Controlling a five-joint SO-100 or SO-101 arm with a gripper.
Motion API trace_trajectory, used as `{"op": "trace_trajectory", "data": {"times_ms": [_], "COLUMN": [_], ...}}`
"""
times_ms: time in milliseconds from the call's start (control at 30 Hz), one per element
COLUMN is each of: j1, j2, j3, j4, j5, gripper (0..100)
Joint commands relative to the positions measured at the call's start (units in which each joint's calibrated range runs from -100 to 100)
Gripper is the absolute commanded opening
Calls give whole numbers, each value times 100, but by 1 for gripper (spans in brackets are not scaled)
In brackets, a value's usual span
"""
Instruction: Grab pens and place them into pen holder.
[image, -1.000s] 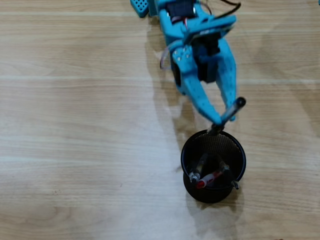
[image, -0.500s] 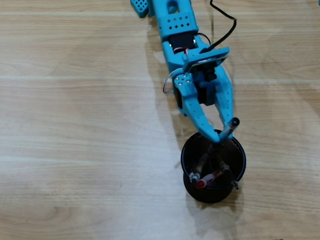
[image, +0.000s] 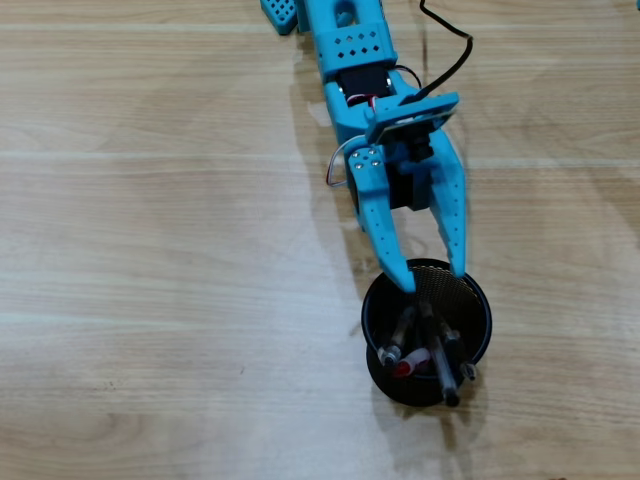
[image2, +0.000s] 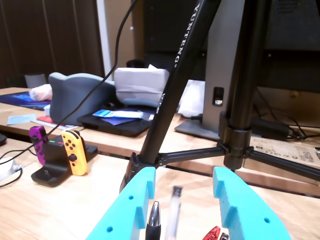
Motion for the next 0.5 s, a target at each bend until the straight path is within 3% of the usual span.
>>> {"op": "trace_trajectory", "data": {"times_ms": [0, 100, 300, 467], "j1": [53, 53, 62, 126], "j2": [-167, -175, -345, -1016], "j3": [-26, -26, 29, 535], "j4": [-39, -30, 7, 727], "j5": [30, 35, 218, 276], "gripper": [12, 2, 2, 2]}}
